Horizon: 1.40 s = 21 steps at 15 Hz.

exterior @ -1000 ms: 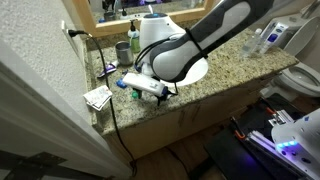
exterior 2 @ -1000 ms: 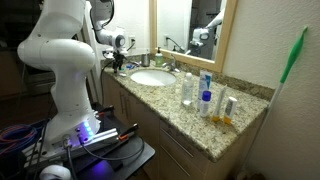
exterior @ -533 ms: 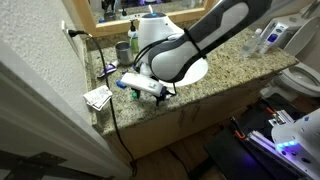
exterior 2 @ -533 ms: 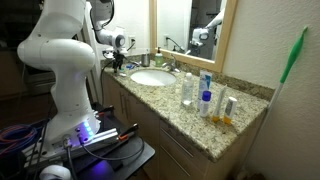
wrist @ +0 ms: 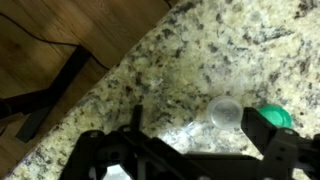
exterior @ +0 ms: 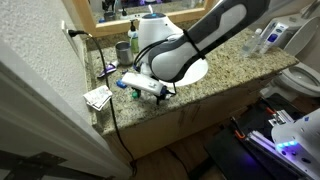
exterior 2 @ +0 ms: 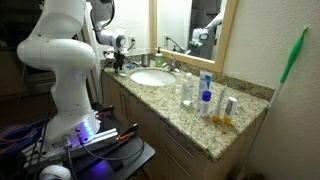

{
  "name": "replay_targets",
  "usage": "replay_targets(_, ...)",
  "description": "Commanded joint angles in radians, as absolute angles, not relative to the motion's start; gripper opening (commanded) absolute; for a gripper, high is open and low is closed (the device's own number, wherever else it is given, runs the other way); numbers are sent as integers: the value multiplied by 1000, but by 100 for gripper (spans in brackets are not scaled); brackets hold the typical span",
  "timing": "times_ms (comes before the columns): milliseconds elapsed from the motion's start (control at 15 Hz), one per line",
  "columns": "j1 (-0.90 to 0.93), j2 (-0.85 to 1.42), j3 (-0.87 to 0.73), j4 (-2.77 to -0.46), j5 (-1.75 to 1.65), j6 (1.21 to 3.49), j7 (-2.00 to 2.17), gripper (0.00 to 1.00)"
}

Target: Put the clear cap upside down then put it on top of the right white object

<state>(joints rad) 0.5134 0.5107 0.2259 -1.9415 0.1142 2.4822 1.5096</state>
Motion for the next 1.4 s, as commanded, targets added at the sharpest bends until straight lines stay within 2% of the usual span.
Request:
replay_targets(0, 515, 537, 211, -1918, 102, 2493, 1505, 100)
replay_targets(1267, 499, 578, 240, -1873, 150, 2504, 1423, 100)
replay_targets(1333, 499, 579, 239, -1872, 151, 2499, 1425, 75)
